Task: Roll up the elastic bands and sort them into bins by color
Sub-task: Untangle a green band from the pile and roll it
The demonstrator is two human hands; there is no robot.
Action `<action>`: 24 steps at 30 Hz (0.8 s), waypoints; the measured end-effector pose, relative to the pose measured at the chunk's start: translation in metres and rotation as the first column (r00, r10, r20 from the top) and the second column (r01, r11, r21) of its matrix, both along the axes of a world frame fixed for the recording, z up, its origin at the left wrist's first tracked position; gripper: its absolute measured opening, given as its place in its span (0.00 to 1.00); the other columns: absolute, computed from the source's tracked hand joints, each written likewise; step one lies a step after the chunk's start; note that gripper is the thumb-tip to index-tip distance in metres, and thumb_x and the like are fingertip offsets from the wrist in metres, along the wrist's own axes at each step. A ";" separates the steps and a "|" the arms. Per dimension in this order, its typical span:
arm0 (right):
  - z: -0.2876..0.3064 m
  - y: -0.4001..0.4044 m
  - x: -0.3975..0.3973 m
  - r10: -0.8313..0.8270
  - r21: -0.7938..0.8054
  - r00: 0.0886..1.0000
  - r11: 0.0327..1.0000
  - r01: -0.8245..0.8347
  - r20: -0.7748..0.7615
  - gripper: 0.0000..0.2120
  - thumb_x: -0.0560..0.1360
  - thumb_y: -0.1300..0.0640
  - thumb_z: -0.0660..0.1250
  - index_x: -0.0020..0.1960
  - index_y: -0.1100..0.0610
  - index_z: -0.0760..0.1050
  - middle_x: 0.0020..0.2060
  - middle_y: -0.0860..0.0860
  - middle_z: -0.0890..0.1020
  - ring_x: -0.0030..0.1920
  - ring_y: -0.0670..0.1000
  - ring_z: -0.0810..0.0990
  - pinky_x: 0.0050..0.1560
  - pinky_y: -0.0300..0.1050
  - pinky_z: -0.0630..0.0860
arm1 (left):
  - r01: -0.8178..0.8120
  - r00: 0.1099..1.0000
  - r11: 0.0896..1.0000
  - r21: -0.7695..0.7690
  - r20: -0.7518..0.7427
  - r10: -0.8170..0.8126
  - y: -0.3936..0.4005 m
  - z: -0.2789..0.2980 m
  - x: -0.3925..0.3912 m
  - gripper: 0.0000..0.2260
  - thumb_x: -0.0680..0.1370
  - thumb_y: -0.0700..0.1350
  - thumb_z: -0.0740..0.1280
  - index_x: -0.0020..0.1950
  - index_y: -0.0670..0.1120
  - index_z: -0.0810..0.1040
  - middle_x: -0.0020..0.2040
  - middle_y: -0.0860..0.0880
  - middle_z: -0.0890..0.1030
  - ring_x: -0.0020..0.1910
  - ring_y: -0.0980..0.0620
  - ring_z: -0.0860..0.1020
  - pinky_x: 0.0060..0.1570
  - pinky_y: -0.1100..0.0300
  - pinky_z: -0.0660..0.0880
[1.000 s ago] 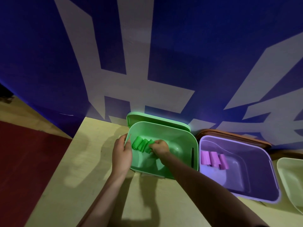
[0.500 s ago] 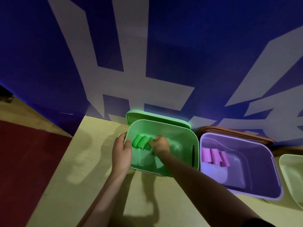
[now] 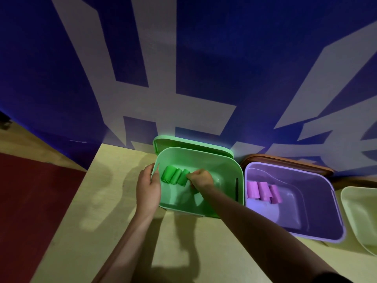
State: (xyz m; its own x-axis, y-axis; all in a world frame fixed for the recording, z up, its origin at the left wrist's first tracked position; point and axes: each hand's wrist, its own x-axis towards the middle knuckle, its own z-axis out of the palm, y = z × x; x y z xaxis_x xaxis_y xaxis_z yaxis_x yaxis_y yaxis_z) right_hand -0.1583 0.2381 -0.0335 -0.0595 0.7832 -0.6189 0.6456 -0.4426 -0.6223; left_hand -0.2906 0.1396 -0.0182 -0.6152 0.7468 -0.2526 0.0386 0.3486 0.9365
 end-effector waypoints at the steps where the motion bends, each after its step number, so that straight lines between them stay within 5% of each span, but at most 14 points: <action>1: 0.003 0.000 0.000 -0.007 0.013 1.000 1.000 0.007 0.005 0.15 0.75 0.56 0.68 0.30 0.56 0.72 0.29 0.55 0.77 0.33 0.55 0.78 0.46 0.55 0.81 | -0.001 1.000 1.000 0.000 0.002 0.001 0.000 0.000 0.000 0.16 0.76 0.55 0.57 0.60 0.55 0.76 0.54 0.52 0.79 0.53 0.49 0.79 0.54 0.42 0.76; 8: 0.017 -0.001 -0.001 0.004 0.101 1.000 0.995 -0.006 0.021 0.05 0.75 0.58 0.67 0.41 0.57 0.76 0.42 0.57 0.80 0.48 0.56 0.79 0.54 0.50 0.77 | -0.006 1.000 1.000 0.006 -0.017 0.006 0.001 -0.002 0.000 0.16 0.76 0.55 0.57 0.60 0.53 0.77 0.54 0.51 0.80 0.53 0.49 0.79 0.54 0.42 0.76; 15: 0.023 -0.001 0.006 0.042 0.071 0.997 0.996 -0.047 0.058 0.15 0.75 0.60 0.65 0.29 0.54 0.70 0.28 0.51 0.74 0.37 0.54 0.76 0.49 0.51 0.78 | -0.001 1.000 1.000 0.003 -0.011 0.001 0.001 -0.001 0.001 0.17 0.76 0.56 0.57 0.61 0.54 0.76 0.54 0.51 0.80 0.53 0.50 0.79 0.54 0.43 0.76; 24: 0.015 -0.003 -0.007 0.080 0.098 0.994 0.991 -0.087 0.073 0.11 0.74 0.58 0.67 0.33 0.54 0.72 0.35 0.56 0.79 0.38 0.54 0.78 0.49 0.53 0.80 | -0.004 1.000 1.000 -0.005 -0.008 0.004 0.001 -0.003 0.000 0.16 0.75 0.57 0.57 0.59 0.57 0.76 0.54 0.52 0.80 0.53 0.50 0.79 0.54 0.42 0.77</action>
